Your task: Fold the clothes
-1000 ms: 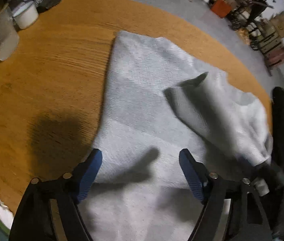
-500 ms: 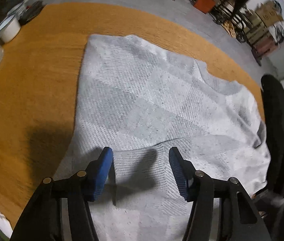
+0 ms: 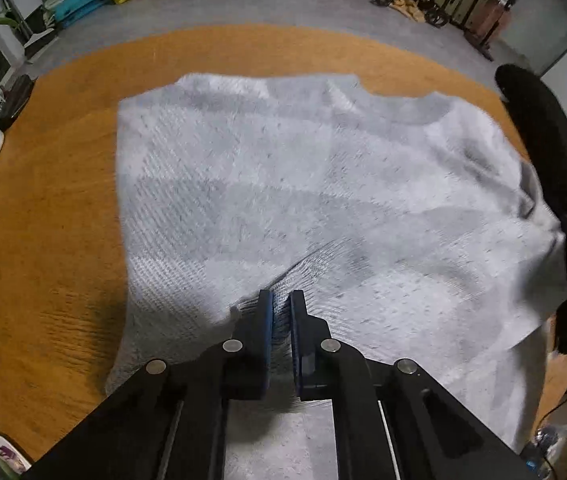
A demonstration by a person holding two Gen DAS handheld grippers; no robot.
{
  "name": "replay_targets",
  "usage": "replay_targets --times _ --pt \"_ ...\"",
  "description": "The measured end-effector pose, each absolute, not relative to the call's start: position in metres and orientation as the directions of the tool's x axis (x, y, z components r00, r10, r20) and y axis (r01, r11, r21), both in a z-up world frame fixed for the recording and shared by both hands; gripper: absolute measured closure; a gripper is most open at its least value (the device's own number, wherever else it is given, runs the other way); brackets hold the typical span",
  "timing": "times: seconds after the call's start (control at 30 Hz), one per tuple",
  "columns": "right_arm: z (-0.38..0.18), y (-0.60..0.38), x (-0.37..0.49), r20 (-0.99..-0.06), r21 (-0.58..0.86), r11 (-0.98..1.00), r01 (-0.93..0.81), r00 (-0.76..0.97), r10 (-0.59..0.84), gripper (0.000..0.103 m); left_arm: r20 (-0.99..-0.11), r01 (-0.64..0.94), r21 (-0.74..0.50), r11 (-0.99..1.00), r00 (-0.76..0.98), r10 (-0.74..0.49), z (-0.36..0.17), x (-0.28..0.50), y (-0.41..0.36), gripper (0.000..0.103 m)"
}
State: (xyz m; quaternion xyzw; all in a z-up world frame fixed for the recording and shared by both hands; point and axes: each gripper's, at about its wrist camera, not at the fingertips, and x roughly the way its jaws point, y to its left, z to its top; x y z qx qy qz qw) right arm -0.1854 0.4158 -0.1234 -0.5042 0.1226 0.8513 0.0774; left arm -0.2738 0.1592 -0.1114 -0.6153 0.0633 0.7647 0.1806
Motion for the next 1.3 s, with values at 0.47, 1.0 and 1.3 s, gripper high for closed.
replay_targets --times 0.47,1.0,1.3 --pt "-0.142 0.444 -0.226 -0.890 0.329 -0.825 -0.459 -0.442 -0.109 0.095 -0.957 -0.488 -0.046 -0.872 -0.228 0.178 -0.086 -0.260 0.192 0.095" --pt "-0.105 0.485 -0.253 -0.738 0.383 -0.771 -0.508 -0.670 0.076 0.084 -0.882 -0.288 -0.076 -0.955 -0.428 0.199 -0.101 -0.355 0.211 0.095" --pt "-0.127 0.456 -0.225 -0.741 0.377 -0.830 -0.410 -0.671 -0.005 0.044 -0.814 -0.121 -0.385 -0.915 -0.423 0.398 -0.109 -0.357 0.152 0.051"
